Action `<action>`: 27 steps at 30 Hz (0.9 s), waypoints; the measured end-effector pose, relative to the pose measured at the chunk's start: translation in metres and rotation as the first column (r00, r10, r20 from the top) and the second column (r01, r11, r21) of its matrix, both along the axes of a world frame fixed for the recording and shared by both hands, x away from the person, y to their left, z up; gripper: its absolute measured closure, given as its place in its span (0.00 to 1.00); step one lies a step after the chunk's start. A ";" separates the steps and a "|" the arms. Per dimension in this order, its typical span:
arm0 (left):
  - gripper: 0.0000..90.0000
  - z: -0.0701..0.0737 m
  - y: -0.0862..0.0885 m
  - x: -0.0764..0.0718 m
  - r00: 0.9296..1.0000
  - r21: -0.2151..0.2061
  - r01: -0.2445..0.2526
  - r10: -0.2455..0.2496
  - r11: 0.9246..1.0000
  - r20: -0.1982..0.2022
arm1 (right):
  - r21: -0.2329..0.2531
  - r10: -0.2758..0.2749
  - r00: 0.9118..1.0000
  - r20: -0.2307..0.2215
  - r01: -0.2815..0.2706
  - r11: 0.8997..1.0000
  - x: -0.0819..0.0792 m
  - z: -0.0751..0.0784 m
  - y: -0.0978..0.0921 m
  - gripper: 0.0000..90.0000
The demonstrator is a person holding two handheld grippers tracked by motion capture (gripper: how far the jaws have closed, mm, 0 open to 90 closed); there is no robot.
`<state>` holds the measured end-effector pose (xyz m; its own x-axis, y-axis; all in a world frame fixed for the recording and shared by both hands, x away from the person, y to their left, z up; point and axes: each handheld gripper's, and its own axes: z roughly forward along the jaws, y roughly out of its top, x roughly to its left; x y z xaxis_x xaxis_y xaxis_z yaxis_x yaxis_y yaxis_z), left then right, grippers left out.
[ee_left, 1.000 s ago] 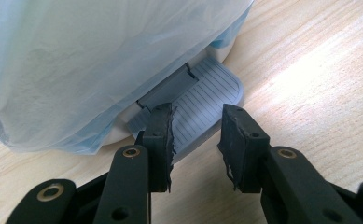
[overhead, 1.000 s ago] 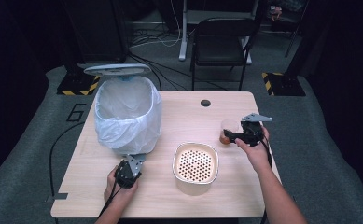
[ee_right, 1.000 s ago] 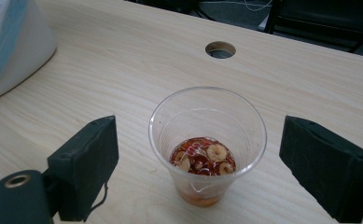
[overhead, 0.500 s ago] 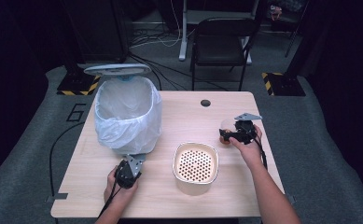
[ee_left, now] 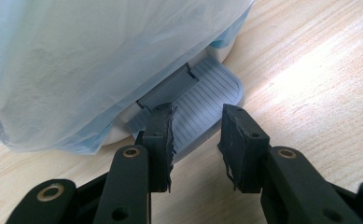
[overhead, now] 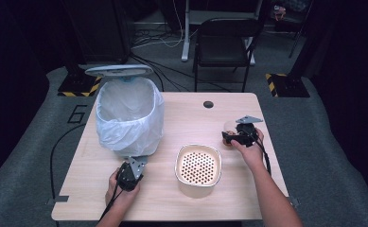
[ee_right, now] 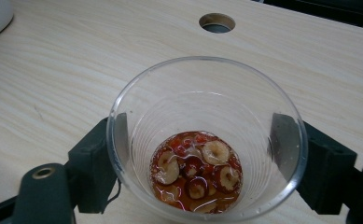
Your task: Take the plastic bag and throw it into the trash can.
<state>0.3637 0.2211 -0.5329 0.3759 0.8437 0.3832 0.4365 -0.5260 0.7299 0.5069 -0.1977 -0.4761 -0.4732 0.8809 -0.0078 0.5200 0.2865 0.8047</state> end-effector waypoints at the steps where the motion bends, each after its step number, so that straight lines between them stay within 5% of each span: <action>1: 0.71 0.000 0.000 0.000 1.000 0.002 0.000 0.000 1.000 -0.001 | 0.001 -0.003 1.000 -0.002 0.003 1.000 0.000 -0.001 0.000 0.24; 27: 0.71 0.000 0.000 0.000 1.000 0.003 0.000 0.000 1.000 0.000 | 0.001 0.040 0.999 -0.015 -0.040 0.999 -0.002 -0.006 -0.003 0.45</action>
<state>0.3637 0.2212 -0.5328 0.3763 0.8425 0.3855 0.4366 -0.5282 0.7283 0.5052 -0.2012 -0.4818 -0.5082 0.8612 0.0000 0.5197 0.3067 0.7974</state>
